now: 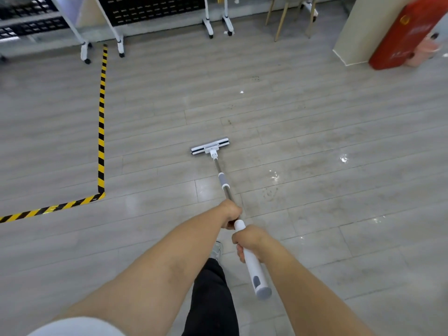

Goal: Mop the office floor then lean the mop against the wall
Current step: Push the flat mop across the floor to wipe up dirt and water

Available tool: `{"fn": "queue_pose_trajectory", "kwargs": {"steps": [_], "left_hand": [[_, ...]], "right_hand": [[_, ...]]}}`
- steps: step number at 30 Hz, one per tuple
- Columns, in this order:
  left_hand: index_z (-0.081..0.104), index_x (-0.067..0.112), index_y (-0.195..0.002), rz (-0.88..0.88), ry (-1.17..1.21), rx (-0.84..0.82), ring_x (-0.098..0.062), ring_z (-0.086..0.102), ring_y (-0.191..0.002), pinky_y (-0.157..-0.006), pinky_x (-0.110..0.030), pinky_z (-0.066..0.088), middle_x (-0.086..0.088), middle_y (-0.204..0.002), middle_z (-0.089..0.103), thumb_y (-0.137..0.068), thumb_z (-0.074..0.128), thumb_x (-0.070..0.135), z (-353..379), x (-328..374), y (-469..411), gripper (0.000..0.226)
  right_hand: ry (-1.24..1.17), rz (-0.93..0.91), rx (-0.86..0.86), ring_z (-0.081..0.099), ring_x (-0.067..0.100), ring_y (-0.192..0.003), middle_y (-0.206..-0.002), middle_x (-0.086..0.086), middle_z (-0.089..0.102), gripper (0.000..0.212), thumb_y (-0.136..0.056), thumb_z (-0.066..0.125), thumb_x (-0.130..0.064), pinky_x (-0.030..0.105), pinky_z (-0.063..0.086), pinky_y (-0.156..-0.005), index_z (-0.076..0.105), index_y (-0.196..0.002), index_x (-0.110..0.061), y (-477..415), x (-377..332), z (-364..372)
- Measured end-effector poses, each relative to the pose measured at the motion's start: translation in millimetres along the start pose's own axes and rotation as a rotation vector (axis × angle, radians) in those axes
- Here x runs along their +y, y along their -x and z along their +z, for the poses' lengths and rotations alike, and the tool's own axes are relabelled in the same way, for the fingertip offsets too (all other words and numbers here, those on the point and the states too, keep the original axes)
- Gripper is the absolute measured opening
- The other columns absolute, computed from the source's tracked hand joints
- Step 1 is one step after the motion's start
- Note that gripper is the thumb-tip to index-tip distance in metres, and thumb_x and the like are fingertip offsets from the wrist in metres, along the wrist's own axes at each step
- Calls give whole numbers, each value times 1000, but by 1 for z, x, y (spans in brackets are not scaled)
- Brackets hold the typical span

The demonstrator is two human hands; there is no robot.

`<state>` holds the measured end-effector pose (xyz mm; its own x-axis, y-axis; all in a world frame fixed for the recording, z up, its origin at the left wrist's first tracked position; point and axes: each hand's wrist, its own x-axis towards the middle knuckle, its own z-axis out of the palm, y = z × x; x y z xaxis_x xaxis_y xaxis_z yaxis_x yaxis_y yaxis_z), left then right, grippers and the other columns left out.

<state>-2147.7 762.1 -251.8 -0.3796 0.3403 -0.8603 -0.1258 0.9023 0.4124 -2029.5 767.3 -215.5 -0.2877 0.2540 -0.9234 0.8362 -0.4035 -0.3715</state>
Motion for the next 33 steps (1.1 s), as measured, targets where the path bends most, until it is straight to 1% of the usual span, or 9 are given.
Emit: {"fn": "queue_pose_trajectory", "kwargs": {"steps": [2,5,9,12,14,18,21,25,33], "left_hand": [[50,7,-103,2,32,-2,-21,58,-69,-49,-29,49,-11,-85,57,-98,48,9,35,-29,34,7],[50,9,-96,10,77,-8,-20,55,-67,-49,-29,47,-10,-82,55,-98,48,9,82,-68,77,3],[51,7,-104,-19,72,-5,-21,57,-69,-51,-29,48,-11,-85,57,-96,50,10,123,-108,119,8],[50,7,-107,-18,90,-9,-20,56,-70,-51,-29,48,-10,-85,56,-97,52,11,136,-124,138,12],[49,9,-109,-14,104,-5,-19,55,-71,-51,-29,47,-9,-87,55,-97,53,12,137,-131,143,13],[48,10,-111,-7,87,17,-18,56,-73,-54,-30,49,-8,-89,55,-97,53,14,128,-140,132,15],[47,12,-112,-8,72,29,-19,56,-74,-52,-31,50,-8,-92,54,-98,53,14,115,-147,116,16],[47,13,-112,7,67,31,-20,55,-75,-51,-31,50,-8,-94,53,-98,52,14,81,-144,94,15],[51,8,-115,30,55,27,-27,60,-82,-55,-33,53,-15,-104,59,-96,53,12,33,-121,54,20]], "right_hand": [[19,-8,-4,52,22,-49,-55,9,56,18,-86,52,-3,37,50,-66,57,-103,-2,25,47,1],[37,-14,-14,54,24,-53,-57,10,58,14,-87,51,-3,39,52,-69,54,-100,-6,58,109,2],[-6,29,-38,54,21,-52,-67,12,57,18,-86,53,0,37,52,-65,56,-104,-4,95,170,6],[-29,33,-58,53,20,-50,-67,11,57,21,-87,53,0,34,52,-59,55,-108,-2,119,191,9],[-33,20,-69,53,20,-48,-64,11,56,19,-88,50,1,32,51,-55,54,-107,-2,127,195,14],[-46,35,-49,52,22,-43,-55,10,55,22,-89,49,0,33,50,-54,51,-111,-3,119,192,29],[-59,60,-38,51,22,-43,-52,9,55,22,-89,49,1,32,49,-52,50,-111,-4,108,183,46],[-88,87,-21,50,21,-44,-57,10,53,16,-90,46,2,30,48,-48,51,-103,-5,92,152,68],[-119,86,-17,50,19,-48,-67,11,52,15,-91,47,2,30,48,-50,52,-103,-5,58,95,83]]}}
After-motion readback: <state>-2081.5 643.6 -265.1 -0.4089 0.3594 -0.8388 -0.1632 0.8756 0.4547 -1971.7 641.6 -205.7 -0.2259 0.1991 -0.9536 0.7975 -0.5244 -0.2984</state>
